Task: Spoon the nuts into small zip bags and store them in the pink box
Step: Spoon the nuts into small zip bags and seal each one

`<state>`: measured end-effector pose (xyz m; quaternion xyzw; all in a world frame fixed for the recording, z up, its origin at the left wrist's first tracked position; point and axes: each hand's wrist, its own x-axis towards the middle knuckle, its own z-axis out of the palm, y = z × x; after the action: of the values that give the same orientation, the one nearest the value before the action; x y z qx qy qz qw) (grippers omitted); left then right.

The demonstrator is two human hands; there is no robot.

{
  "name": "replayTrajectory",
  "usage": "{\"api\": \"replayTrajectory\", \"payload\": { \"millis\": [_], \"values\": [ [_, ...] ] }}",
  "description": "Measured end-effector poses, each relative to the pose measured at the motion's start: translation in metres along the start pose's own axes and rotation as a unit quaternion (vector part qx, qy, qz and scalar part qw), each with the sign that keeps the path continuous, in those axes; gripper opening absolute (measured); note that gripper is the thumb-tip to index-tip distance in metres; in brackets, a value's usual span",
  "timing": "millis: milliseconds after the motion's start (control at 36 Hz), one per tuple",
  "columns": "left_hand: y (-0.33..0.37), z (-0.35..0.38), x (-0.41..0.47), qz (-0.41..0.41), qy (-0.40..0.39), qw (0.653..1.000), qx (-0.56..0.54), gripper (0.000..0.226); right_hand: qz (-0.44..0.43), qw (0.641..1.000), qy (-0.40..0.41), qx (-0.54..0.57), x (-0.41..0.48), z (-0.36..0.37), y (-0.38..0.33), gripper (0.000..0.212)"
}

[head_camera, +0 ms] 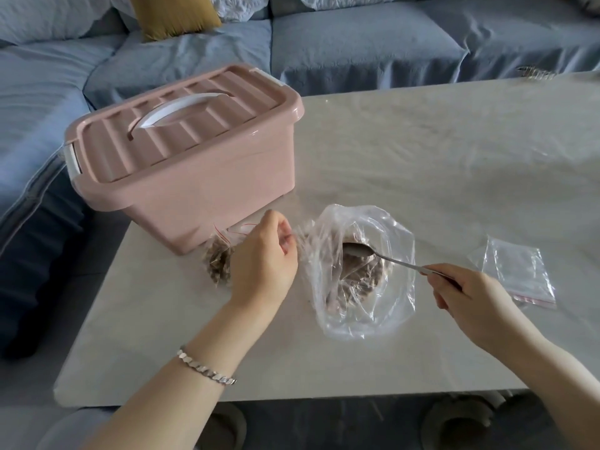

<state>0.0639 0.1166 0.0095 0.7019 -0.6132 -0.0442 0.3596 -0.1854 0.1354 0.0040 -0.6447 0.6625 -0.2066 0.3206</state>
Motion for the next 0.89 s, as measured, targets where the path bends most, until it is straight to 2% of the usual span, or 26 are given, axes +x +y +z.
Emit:
{"api": "replayTrajectory", "payload": {
  "millis": [56,167,222,278,333,389,444,500,667,889],
  "values": [
    [-0.002,-0.004,0.002,0.025,0.021,0.999,0.021,0.011,-0.001,1.000,0.005,0.002,0.000,0.001,-0.003,0.039],
    [-0.024,-0.006,0.000,0.006,-0.028,0.995,0.094,0.014,-0.002,1.000,0.017,-0.013,-0.002,-0.001,-0.008,0.032],
    [-0.033,-0.007,-0.004,0.010,-0.026,0.993,0.119,0.014,0.001,0.999,0.027,-0.036,-0.002,-0.002,-0.009,0.022],
    [-0.038,-0.004,-0.007,0.027,-0.015,0.990,0.134,0.015,0.004,0.998,0.038,-0.053,-0.001,-0.003,-0.010,0.022],
    [-0.040,-0.003,-0.009,0.001,-0.019,0.995,0.101,0.012,0.006,0.997,0.042,-0.058,0.000,-0.003,-0.011,0.023],
    [-0.045,-0.001,-0.007,-0.062,-0.050,0.996,0.031,0.007,-0.001,0.998,0.041,-0.057,0.001,-0.004,-0.012,0.022],
    [-0.047,0.000,-0.004,-0.106,-0.063,0.992,-0.037,0.011,-0.009,0.998,0.037,-0.049,0.002,-0.004,-0.014,0.022],
    [-0.046,-0.001,0.000,-0.113,-0.069,0.988,-0.081,0.019,-0.013,0.999,0.033,-0.040,0.001,-0.003,-0.016,0.021],
    [-0.045,-0.002,0.003,-0.078,-0.090,0.990,-0.079,0.030,-0.011,0.999,0.030,-0.034,0.001,-0.001,-0.016,0.022],
    [-0.044,-0.001,0.004,-0.089,-0.067,0.991,-0.068,0.017,-0.006,0.999,0.024,-0.033,0.001,0.000,-0.016,0.022]
  ]
}}
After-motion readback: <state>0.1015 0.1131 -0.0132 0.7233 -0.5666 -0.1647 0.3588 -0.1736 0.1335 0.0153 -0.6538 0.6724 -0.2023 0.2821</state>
